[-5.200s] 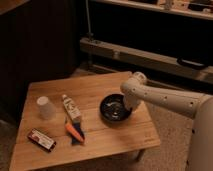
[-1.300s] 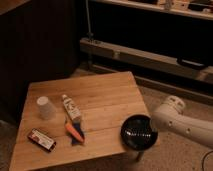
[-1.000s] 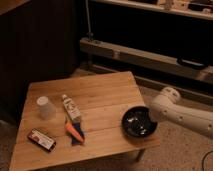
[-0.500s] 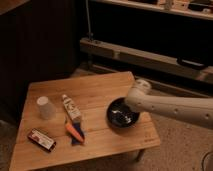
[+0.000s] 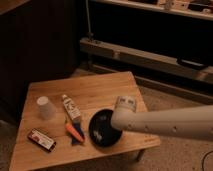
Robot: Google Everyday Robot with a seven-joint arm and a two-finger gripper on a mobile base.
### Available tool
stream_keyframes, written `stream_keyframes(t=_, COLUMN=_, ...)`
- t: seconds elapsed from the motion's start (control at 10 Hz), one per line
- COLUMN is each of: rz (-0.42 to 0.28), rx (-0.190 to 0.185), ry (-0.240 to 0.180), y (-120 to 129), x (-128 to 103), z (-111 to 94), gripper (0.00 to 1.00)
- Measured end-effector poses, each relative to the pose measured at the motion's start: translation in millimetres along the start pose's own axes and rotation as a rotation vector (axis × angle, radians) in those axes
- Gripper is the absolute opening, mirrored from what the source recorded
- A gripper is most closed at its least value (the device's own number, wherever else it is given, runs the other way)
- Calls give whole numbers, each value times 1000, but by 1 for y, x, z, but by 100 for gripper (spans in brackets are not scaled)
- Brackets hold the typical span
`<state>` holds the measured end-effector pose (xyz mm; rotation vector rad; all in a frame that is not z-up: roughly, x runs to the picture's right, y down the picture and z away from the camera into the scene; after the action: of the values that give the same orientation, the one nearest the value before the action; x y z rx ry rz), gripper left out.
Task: Drag the ceramic bowl in a circle
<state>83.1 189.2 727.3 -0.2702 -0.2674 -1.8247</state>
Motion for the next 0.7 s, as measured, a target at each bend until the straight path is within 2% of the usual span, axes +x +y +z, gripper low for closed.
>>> stream_keyframes(t=0.1, rz=-1, rx=8, ry=-8, y=1, x=-30, z=-13, gripper=0)
stream_keyframes(t=0.4, rz=58, rx=-12, ry=-42, y=22, x=-74, z=-18, gripper=0)
stream_keyframes(t=0.6, rz=126, rx=-29, ry=-61, y=49, x=-84, z=-10, gripper=0)
stream_keyframes(t=0.7, rz=184, rx=-44, ry=-73, y=76, x=-84, z=-2, gripper=0)
